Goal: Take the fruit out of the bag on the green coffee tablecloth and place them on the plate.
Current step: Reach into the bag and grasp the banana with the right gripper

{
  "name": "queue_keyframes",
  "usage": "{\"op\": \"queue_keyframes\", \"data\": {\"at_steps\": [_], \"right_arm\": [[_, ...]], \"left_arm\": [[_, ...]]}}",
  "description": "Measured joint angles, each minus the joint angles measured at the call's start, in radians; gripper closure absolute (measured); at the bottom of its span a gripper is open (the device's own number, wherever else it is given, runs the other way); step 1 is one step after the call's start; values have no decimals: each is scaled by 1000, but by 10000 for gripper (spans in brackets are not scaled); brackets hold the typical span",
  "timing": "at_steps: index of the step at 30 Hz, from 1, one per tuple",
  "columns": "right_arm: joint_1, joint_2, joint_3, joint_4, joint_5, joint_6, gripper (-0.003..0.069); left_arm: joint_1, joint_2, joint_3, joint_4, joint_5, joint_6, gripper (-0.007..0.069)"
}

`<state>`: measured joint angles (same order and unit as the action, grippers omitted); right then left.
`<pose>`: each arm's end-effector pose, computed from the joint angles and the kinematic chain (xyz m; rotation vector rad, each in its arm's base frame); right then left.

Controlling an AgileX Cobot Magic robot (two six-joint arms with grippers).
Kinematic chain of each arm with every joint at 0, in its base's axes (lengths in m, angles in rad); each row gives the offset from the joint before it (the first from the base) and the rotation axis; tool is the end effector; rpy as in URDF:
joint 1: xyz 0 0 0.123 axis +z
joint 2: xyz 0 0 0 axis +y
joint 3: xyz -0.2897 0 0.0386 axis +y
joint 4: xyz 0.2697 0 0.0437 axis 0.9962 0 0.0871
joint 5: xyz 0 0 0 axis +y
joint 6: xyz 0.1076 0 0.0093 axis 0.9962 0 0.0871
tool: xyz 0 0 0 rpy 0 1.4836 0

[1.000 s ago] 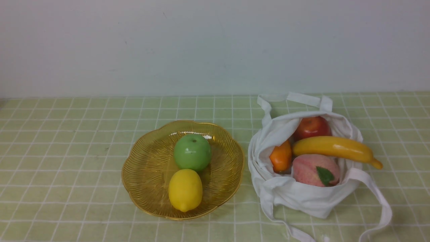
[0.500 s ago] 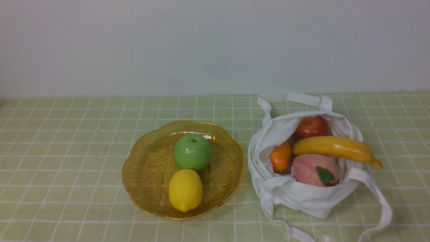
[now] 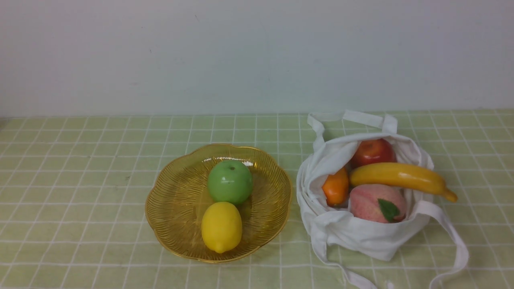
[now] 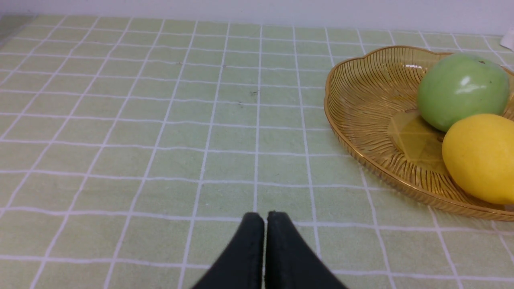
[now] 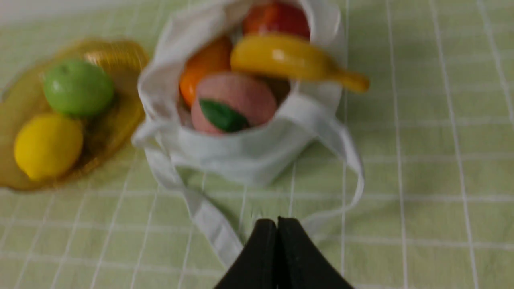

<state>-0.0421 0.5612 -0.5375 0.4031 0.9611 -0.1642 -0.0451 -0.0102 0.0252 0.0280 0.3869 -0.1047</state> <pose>0.1141 0.0300 0.2697 -0.0066 2.4091 0.4120 0.0829 -0.0026 0.1648 -0.0390 1.8856 -0.0748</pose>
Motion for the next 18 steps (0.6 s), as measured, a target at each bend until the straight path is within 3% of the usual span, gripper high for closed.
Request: {"op": "queue_keyframes", "data": {"at_steps": [3,9,12,18], "right_arm": [[0,122,-35,40,54,-73,673],[0,370,-145,342,111,-389,673],[0,485,-213,428,126,-486,673],[35,734,-401,372,107,-490,663]], "left_arm": [[0,0,0,0,0,0,632],[0,0,0,0,0,0,632],[0,0,0,0,0,0,632],[0,0,0,0,0,0,632]]}}
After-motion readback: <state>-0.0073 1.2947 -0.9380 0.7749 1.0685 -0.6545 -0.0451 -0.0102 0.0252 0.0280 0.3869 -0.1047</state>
